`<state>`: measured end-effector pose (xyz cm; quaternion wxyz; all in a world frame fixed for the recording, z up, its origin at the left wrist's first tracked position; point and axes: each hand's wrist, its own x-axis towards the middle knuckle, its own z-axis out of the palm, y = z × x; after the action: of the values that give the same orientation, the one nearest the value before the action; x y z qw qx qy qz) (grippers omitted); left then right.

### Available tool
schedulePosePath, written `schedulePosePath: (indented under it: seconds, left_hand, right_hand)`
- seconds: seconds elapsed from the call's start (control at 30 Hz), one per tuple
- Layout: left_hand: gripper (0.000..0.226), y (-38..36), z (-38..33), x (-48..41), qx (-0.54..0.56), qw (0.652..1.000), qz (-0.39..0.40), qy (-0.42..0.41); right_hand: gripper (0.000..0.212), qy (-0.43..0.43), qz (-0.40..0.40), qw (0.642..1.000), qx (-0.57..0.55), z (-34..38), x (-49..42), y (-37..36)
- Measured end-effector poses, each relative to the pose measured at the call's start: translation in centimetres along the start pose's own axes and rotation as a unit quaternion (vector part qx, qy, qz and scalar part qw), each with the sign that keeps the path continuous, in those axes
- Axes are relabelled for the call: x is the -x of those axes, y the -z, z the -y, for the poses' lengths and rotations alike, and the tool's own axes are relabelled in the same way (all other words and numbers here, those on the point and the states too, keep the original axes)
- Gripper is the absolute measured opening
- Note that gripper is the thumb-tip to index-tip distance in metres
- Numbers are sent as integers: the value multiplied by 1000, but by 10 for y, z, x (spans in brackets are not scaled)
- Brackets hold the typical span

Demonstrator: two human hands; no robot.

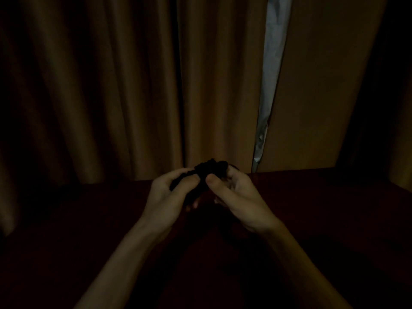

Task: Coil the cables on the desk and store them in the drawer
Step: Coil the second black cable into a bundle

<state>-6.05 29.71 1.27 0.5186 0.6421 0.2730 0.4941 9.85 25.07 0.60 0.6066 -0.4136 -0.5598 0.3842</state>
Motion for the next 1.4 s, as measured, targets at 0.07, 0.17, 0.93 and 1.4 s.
schedulePosePath:
  seconds: [0.07, 0.17, 0.93, 1.4]
  left_hand:
    - [33, 0, -2, 0, 62, 995, 55, 59]
    - [42, -1, -4, 3, 161, 972, 124, 118]
    - [37, 7, 8, 3, -233, 943, -28, -237]
    - [49, 6, -15, 3, 79, 982, 108, 136]
  right_hand:
    - [49, 26, 12, 1000, -12, -2, 0, 4]
    - [58, 28, 68, 997, -14, -1, 1, 6]
    - [42, -2, 21, 1000, -15, 8, 0, -1]
    - [33, 24, 87, 995, -31, 11, 5, 10]
